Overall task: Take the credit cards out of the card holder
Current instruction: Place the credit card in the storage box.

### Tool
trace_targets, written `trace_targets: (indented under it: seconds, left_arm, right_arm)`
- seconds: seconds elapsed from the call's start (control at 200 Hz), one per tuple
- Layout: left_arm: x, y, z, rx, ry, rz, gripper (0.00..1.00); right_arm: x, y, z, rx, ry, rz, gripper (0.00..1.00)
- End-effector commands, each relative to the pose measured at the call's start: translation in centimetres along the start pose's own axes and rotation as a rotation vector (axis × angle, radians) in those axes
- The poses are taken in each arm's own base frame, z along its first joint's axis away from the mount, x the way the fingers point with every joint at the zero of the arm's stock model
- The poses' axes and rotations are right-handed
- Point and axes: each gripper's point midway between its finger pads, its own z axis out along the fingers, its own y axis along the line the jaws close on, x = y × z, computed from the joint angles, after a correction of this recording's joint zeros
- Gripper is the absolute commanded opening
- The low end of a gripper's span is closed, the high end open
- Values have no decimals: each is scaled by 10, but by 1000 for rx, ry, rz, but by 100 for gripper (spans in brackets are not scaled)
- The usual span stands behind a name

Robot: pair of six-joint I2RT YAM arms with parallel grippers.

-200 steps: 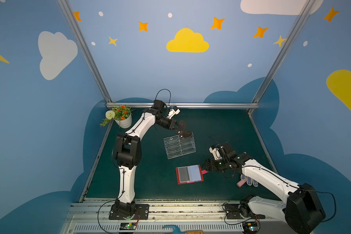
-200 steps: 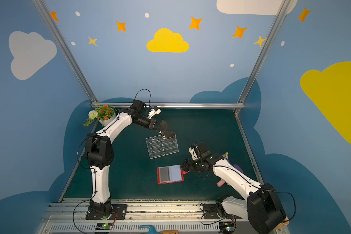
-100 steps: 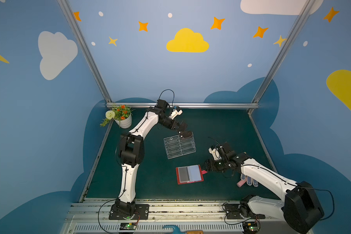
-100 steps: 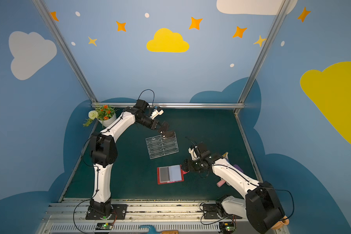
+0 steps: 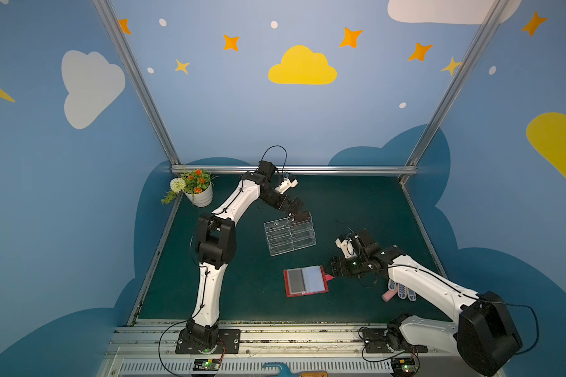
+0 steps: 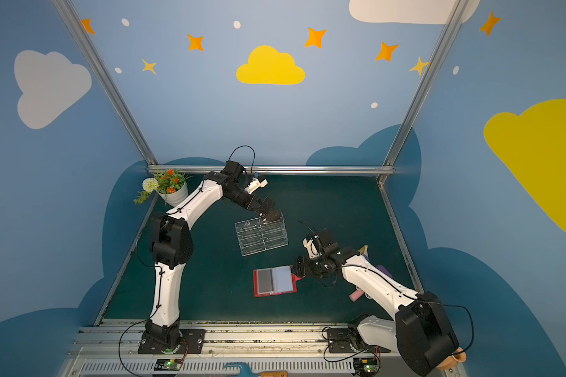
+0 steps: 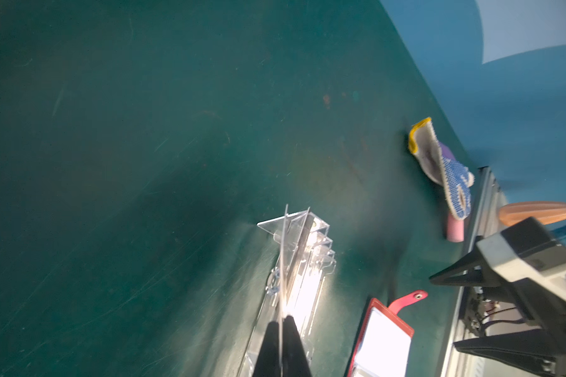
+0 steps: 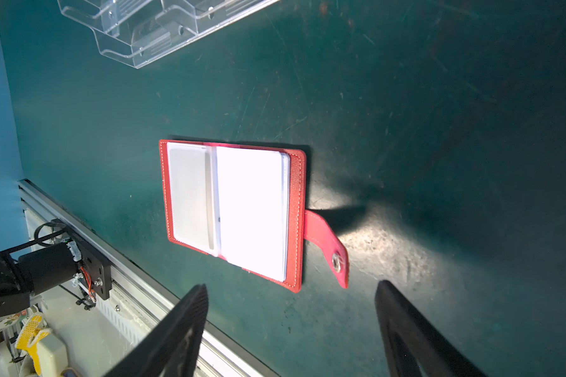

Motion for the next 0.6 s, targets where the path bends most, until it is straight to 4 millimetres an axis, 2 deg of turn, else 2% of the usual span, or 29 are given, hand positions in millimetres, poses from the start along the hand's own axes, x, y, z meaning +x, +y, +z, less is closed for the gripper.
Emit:
trace_targets:
  seconds: [0.0,0.596]
  left_arm:
    - [7,0,5,-47,43,50,4]
    - [9,4,9,-102,67,85,4]
  right_arm:
    - [-10,7,-3,-21,-18,-16,79]
    - [-8,6,0,-28,-5,-14,77]
